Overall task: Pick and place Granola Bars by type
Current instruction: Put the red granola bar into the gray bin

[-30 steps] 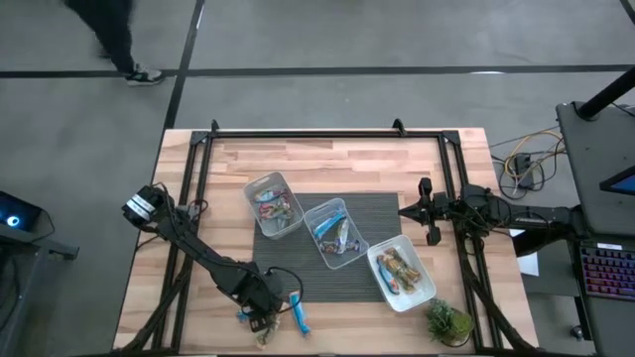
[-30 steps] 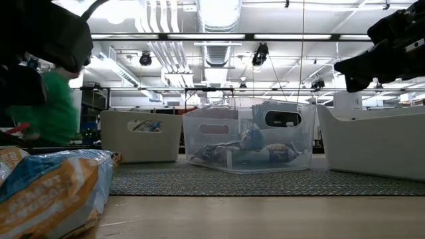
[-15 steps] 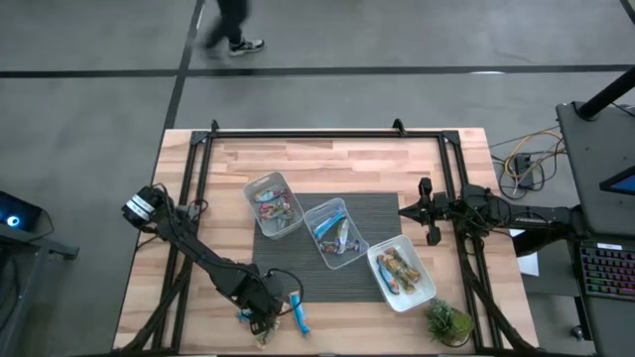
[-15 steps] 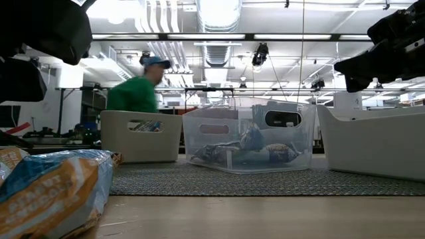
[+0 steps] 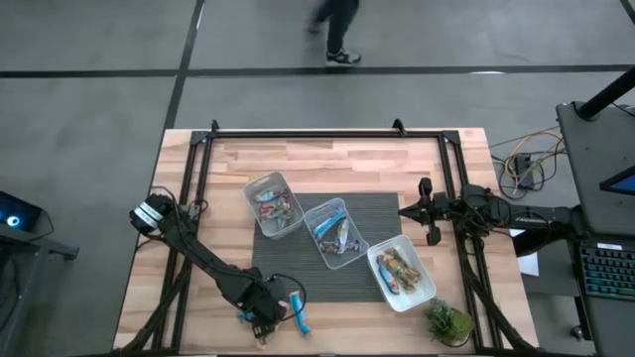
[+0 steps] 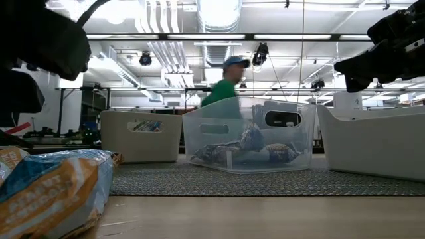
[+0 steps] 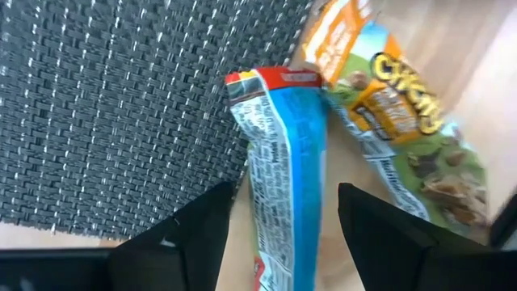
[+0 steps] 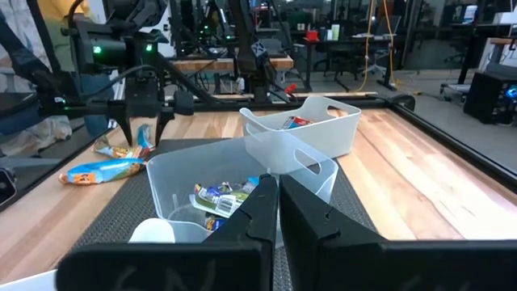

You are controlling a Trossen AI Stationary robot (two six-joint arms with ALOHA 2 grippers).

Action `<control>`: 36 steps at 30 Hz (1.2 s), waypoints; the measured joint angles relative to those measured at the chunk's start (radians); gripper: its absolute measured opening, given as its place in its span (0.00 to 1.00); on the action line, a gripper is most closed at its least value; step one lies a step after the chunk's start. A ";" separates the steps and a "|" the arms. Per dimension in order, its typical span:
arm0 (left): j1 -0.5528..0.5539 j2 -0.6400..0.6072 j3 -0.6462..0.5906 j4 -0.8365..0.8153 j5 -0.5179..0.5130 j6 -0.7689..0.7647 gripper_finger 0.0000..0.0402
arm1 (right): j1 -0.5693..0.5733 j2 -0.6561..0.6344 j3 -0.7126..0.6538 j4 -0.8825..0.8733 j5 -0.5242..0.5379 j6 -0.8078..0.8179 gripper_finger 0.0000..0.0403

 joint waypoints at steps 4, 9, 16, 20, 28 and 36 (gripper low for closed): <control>0.000 0.013 0.001 0.000 0.001 -0.001 0.52 | 0.000 0.000 0.000 0.000 0.000 0.000 0.02; 0.000 0.014 0.001 -0.006 0.002 0.002 0.46 | 0.000 0.000 0.000 0.000 0.000 0.000 0.02; 0.001 0.015 0.000 -0.005 0.018 0.006 0.26 | 0.000 0.000 0.000 0.000 0.000 0.000 0.02; 0.001 0.012 -0.001 -0.005 0.019 0.004 0.21 | 0.000 0.000 0.000 0.000 0.000 0.000 0.02; 0.003 -0.004 0.055 -0.137 0.026 0.022 0.19 | 0.000 0.000 0.000 0.000 0.000 0.000 0.02; 0.034 -0.018 0.160 -0.301 0.019 0.118 0.19 | 0.000 0.000 0.000 0.000 0.000 0.000 0.02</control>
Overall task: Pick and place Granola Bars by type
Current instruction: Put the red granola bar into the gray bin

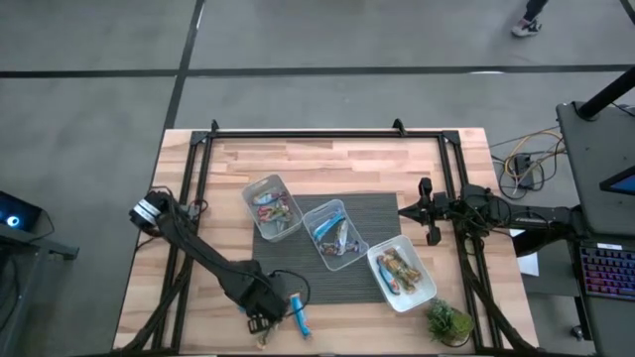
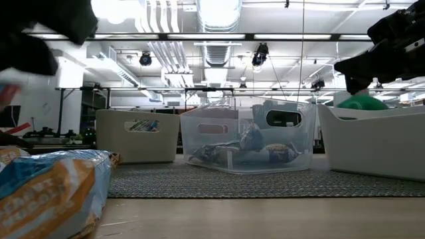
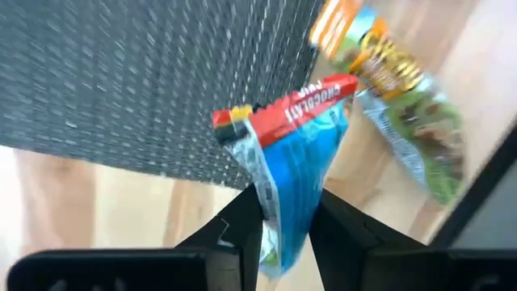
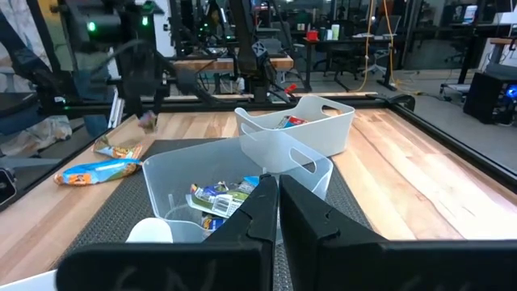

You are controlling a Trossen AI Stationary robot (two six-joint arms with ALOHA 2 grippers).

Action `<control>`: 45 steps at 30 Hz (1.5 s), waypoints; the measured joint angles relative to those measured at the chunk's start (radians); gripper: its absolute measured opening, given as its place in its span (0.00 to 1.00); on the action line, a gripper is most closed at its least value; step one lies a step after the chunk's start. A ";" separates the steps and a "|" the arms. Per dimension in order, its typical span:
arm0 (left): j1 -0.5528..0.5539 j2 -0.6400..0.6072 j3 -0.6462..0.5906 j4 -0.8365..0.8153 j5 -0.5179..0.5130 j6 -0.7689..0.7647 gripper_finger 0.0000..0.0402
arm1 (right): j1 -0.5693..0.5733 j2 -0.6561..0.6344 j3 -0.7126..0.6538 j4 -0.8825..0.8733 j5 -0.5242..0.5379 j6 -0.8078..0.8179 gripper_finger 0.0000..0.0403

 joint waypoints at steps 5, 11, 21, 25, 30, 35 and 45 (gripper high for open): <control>0.050 -0.042 0.082 -0.106 -0.039 0.050 0.19 | 0.000 0.000 0.000 0.000 0.000 0.000 0.02; 0.108 -0.070 0.153 -0.218 -0.103 0.101 0.19 | 0.000 0.001 0.000 0.000 0.000 0.000 0.02; 0.136 -0.071 0.166 -0.240 -0.105 0.144 0.19 | 0.000 0.001 0.000 0.000 0.000 0.000 0.02; 0.136 -0.071 0.166 -0.225 -0.117 0.179 0.19 | 0.000 0.001 0.000 0.000 0.000 0.000 0.02; 0.140 -0.071 0.165 -0.122 -0.142 0.245 0.20 | 0.000 0.001 0.000 0.000 0.000 0.000 0.02; 0.149 -0.071 0.165 -0.014 -0.142 0.304 0.26 | 0.000 0.001 0.000 0.000 0.000 0.000 0.02; 0.177 -0.046 0.165 0.085 -0.173 0.466 0.51 | 0.000 0.000 0.000 0.000 0.000 0.000 0.02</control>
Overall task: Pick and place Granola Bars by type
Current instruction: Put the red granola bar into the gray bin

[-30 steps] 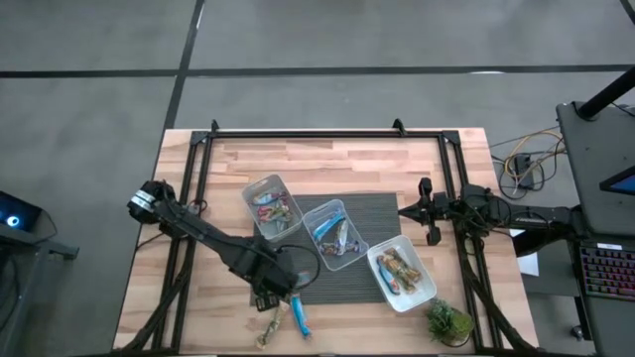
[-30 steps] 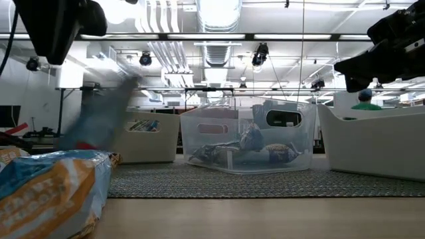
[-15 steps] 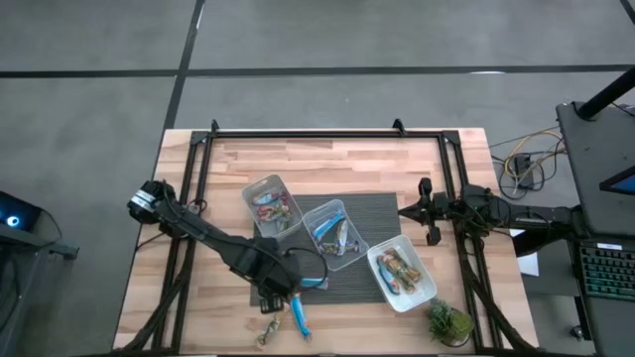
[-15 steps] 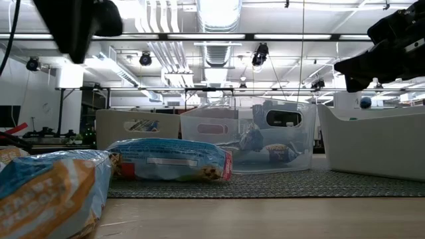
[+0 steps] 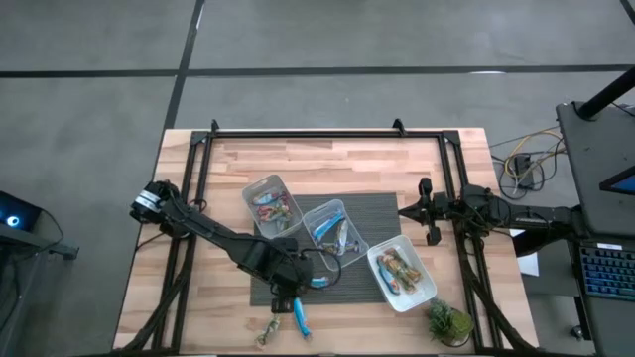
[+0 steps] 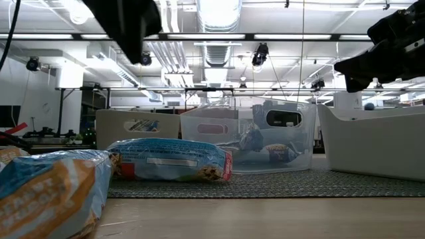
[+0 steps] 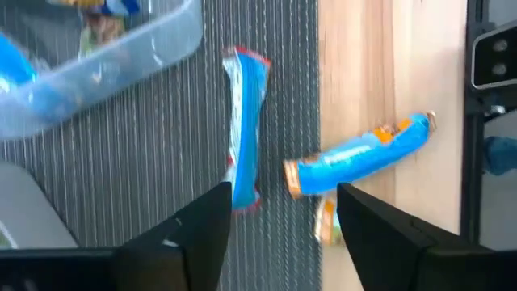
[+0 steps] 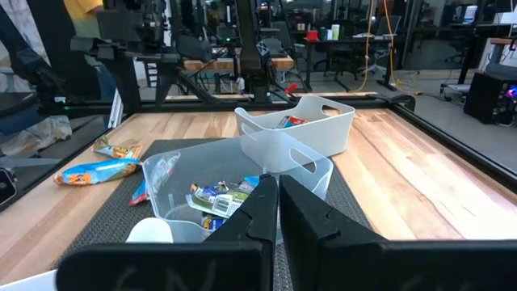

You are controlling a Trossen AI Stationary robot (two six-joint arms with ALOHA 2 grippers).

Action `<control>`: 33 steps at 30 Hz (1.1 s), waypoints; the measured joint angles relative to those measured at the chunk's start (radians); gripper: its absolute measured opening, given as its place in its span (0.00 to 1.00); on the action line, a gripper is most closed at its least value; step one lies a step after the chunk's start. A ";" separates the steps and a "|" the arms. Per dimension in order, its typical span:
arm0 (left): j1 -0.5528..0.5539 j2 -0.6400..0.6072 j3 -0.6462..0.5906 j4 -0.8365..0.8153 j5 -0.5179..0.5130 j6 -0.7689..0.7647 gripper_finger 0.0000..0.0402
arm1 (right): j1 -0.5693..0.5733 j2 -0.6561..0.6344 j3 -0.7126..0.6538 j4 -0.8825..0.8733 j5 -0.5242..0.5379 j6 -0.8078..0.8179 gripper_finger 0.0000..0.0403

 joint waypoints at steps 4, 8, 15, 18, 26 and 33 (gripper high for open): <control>0.017 0.030 0.000 0.043 0.000 0.055 0.53 | 0.000 0.000 0.000 0.000 0.000 0.000 0.02; 0.038 0.062 0.000 0.057 0.000 0.066 0.53 | 0.000 0.000 0.000 0.000 0.000 0.000 0.02; 0.082 0.118 0.000 0.063 0.008 0.097 0.53 | 0.000 0.000 0.000 0.000 0.000 0.000 0.02; 0.099 0.143 0.001 0.068 0.018 0.108 0.53 | 0.000 0.000 0.000 0.000 0.000 0.000 0.02; 0.107 0.199 0.001 0.092 0.088 0.128 0.53 | 0.000 0.000 0.000 0.000 0.000 0.000 0.02; 0.107 0.219 0.000 0.106 0.091 0.136 0.53 | 0.000 0.000 0.000 0.000 0.000 0.000 0.02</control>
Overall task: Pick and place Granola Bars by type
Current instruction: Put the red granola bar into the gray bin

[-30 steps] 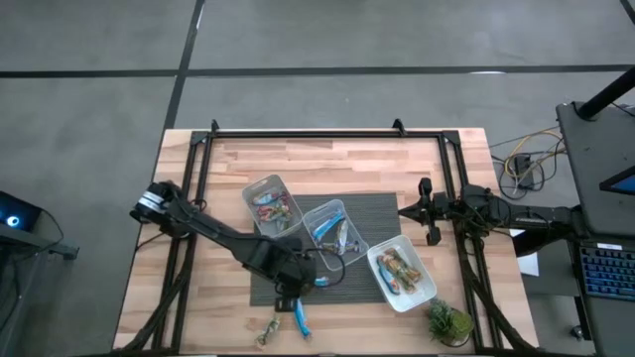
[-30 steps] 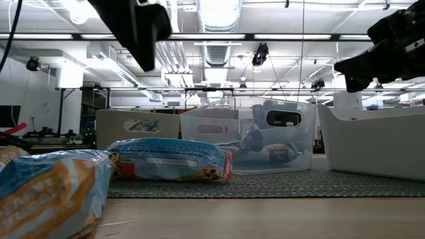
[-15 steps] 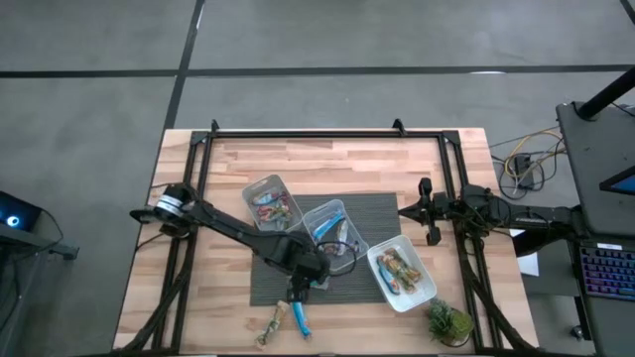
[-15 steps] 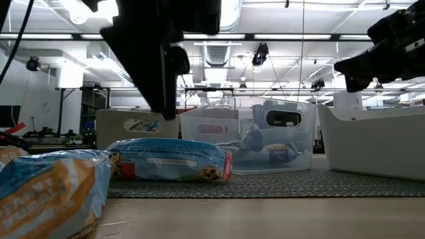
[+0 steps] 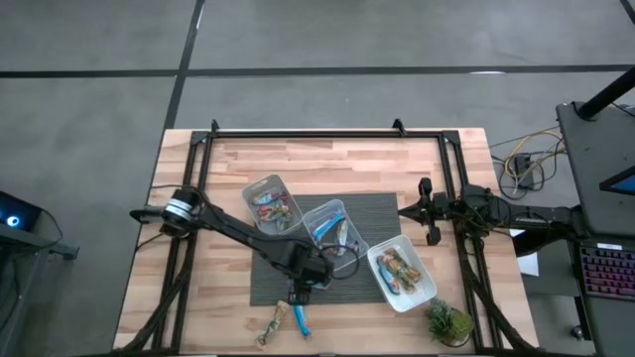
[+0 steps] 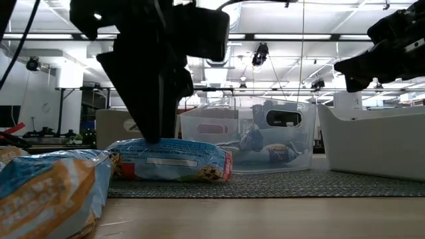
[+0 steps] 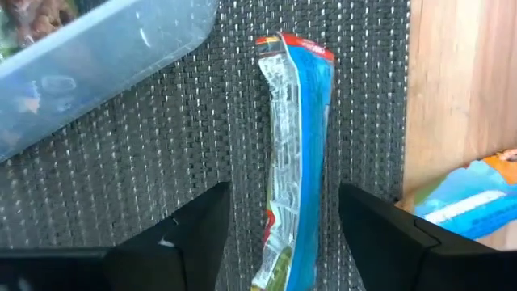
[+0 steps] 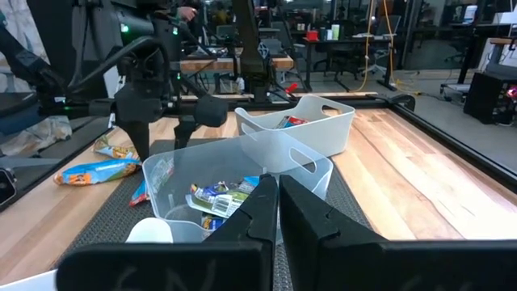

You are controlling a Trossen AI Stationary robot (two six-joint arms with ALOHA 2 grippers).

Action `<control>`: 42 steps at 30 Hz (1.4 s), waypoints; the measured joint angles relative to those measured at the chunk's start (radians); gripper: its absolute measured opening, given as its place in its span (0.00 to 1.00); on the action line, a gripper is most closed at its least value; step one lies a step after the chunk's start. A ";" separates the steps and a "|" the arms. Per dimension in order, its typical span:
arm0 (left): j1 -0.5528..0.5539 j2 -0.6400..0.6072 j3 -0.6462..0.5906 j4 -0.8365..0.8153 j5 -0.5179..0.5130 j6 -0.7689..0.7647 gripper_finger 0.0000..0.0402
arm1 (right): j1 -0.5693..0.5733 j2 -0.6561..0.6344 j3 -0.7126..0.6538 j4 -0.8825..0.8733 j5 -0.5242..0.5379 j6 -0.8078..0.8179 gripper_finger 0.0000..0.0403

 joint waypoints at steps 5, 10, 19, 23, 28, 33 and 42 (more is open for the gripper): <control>0.000 0.021 0.000 0.022 0.030 -0.004 0.53 | 0.000 0.000 0.000 0.000 0.000 0.000 0.02; 0.000 0.033 0.000 0.026 0.048 -0.005 0.53 | 0.000 0.000 0.000 0.000 0.000 0.000 0.02; 0.000 0.033 -0.017 0.035 0.058 -0.003 0.53 | 0.000 0.000 0.000 0.000 0.000 0.000 0.02; -0.001 0.033 -0.035 0.047 0.060 -0.007 0.49 | 0.000 0.000 0.000 0.000 0.000 0.000 0.02; -0.001 0.033 -0.039 0.046 0.060 -0.006 0.39 | 0.000 0.000 0.000 0.000 0.000 0.000 0.02; -0.001 0.033 -0.046 0.049 0.060 -0.004 0.22 | 0.000 0.000 0.000 0.000 0.000 0.000 0.02; 0.002 0.028 -0.047 0.050 0.063 -0.007 0.02 | 0.000 0.000 0.000 0.000 0.000 0.000 0.02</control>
